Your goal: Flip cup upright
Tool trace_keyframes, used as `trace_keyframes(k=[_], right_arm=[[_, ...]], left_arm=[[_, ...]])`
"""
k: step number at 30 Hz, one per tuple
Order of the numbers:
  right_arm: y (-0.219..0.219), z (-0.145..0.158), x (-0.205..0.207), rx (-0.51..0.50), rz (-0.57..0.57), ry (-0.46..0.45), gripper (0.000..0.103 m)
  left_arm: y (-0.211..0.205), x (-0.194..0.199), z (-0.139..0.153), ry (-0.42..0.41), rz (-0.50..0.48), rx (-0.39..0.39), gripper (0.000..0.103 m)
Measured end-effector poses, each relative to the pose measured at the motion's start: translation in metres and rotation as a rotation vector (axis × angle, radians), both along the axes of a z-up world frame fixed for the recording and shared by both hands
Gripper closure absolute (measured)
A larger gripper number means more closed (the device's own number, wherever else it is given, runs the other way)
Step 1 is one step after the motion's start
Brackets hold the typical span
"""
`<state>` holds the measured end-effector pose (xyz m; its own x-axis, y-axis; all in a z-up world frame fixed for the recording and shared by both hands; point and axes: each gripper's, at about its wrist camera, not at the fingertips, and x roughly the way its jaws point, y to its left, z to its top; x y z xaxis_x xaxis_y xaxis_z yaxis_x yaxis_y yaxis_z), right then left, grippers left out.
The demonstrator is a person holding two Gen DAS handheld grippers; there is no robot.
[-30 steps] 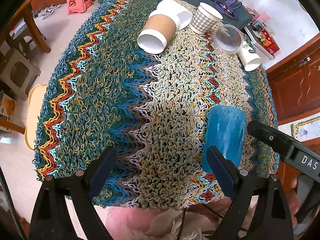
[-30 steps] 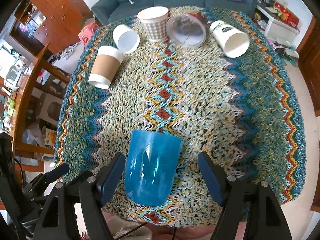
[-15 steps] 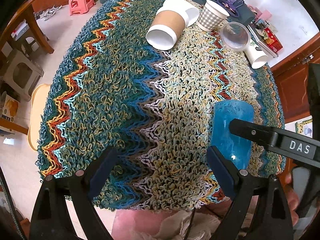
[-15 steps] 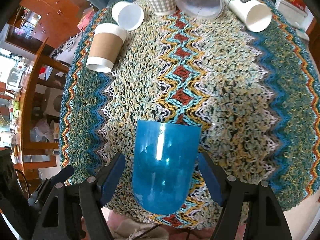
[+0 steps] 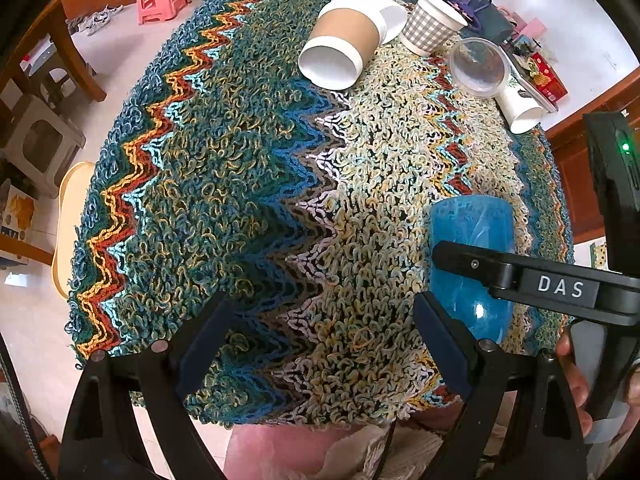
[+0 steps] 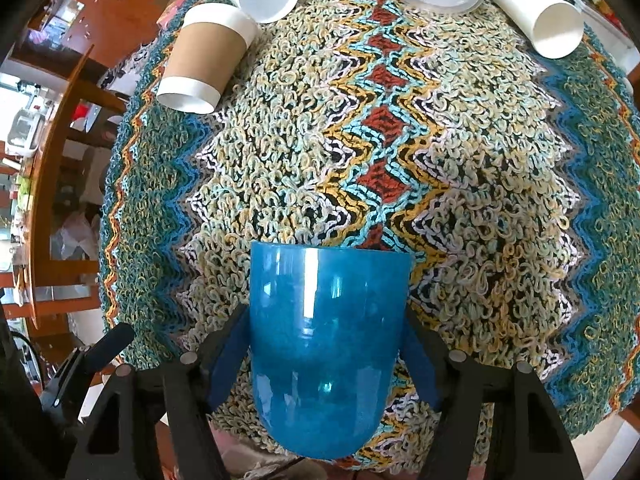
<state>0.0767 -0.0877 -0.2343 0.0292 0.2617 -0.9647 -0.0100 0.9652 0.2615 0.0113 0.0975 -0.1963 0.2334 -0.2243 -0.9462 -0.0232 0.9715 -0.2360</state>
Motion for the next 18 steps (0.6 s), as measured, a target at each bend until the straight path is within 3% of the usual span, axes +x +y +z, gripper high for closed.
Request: trace_keyframes(k=[10,18], right_arm=[[-0.001,0.023,-0.002,-0.022,0.036,-0.1,0.032],[-0.011,0.053,0.001,-0.099,-0.01,-0.371,0.032]], left_arm=[[-0.004,0.0,0.001,-0.008,-0.007,0.008,0.01],[-0.002,0.0,0.005,-0.029,0.008,0.016,0.01]])
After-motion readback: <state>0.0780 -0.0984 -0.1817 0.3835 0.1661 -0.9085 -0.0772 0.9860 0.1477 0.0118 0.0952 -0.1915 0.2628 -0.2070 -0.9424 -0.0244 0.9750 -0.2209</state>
